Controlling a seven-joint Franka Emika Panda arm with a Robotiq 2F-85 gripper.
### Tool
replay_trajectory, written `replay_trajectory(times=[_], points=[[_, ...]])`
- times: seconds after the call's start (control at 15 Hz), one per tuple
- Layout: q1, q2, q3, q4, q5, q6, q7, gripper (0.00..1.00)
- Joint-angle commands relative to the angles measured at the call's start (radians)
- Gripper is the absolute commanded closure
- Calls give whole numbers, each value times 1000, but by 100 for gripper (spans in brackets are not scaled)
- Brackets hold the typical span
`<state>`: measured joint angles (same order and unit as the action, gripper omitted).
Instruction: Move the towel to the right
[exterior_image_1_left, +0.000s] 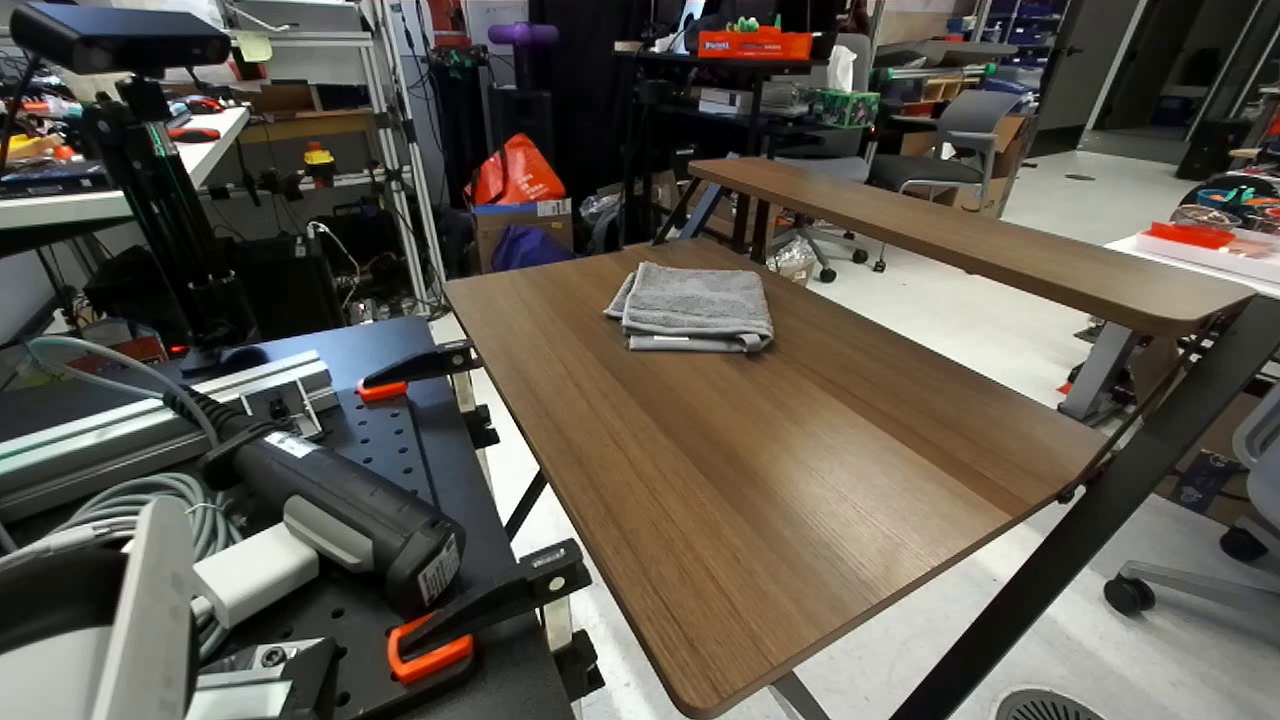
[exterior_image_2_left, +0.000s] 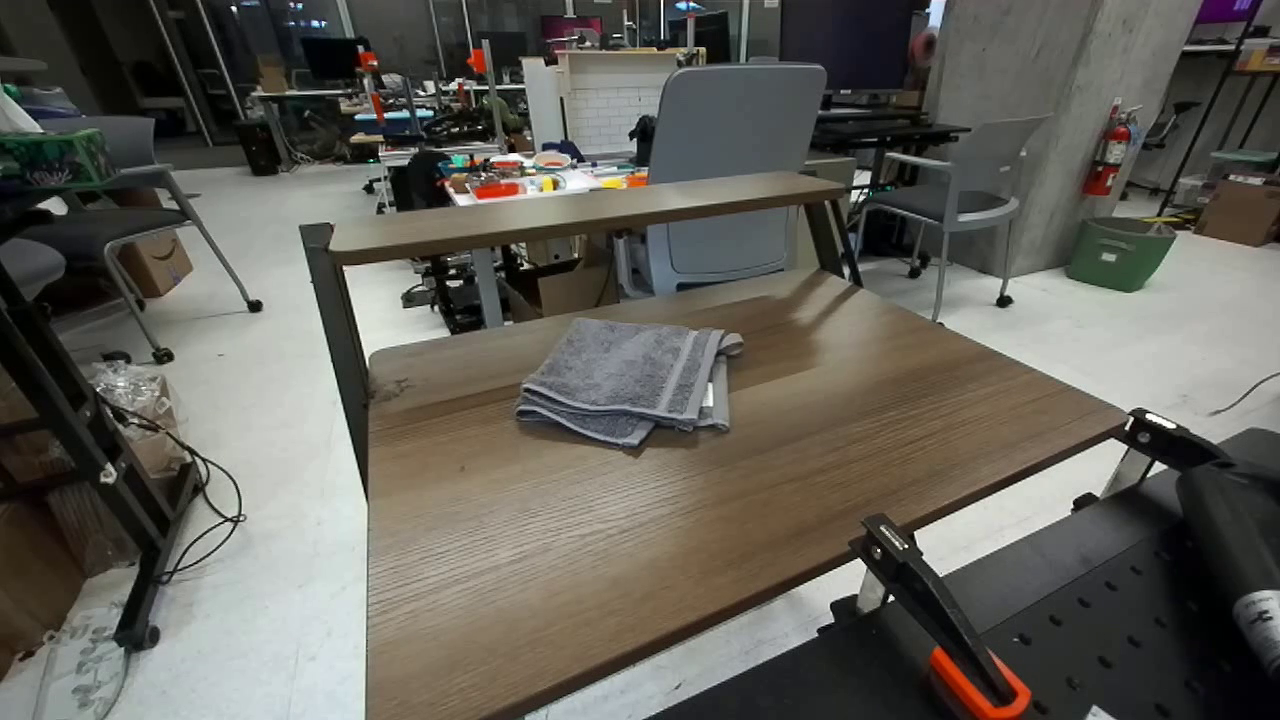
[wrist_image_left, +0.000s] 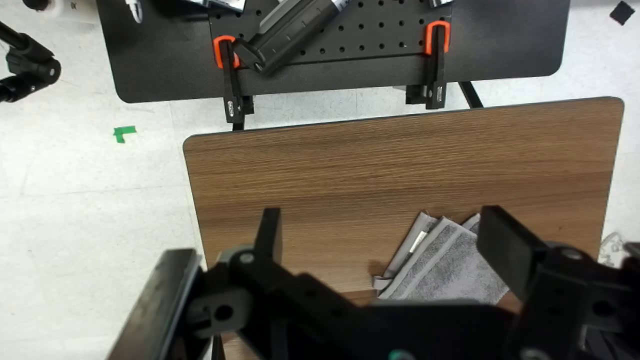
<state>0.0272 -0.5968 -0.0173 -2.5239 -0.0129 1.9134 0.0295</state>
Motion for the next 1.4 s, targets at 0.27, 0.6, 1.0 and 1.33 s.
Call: replay_trajectory(times=[0.27,0.6,1.0,1.33], points=[[-11,0,9,2,5,-2,-5,0],[-9,77,32,12,16,62,57,0],[5,317,104,34,7,245,176,0],[46,595,163,124,5,429,271,0]])
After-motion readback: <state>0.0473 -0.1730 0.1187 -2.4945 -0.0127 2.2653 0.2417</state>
